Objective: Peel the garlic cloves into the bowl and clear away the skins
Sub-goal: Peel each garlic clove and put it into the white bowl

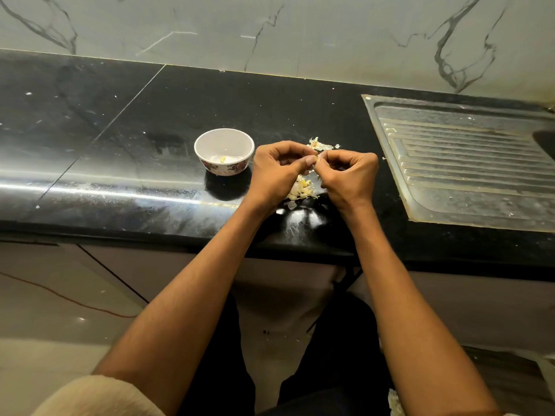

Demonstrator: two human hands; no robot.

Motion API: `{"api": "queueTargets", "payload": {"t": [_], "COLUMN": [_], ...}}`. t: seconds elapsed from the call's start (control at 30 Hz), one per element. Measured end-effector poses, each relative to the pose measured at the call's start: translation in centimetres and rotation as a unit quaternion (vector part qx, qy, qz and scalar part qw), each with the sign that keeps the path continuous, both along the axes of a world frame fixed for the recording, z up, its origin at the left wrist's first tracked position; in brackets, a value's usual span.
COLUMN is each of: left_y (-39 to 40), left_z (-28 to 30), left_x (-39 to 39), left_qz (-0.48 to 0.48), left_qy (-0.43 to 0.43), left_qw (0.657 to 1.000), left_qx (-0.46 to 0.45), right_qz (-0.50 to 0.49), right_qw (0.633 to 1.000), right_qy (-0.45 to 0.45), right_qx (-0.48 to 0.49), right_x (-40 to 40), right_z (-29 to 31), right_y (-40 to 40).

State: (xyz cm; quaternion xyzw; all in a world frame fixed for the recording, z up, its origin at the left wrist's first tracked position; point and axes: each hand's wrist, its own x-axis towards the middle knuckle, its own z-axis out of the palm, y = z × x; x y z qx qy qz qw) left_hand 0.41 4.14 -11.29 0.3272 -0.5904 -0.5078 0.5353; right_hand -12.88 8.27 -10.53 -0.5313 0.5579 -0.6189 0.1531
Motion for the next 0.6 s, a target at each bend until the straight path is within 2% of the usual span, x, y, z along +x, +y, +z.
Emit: {"api": "queueTargets", "payload": {"t": [0.6], "left_y": [-0.2], "left_z": [0.0], "left_x": [0.02], "left_qz": [0.0], "left_qy": [0.01], "left_qw": [1.0], "left_qx": [0.006], "right_qz": [0.043], "right_qw": [0.997], "right_qy": [-0.062], "right_qx": [0.016], "right_x": [-0.07], "right_z": [0.27], "right_y": [0.12]}}
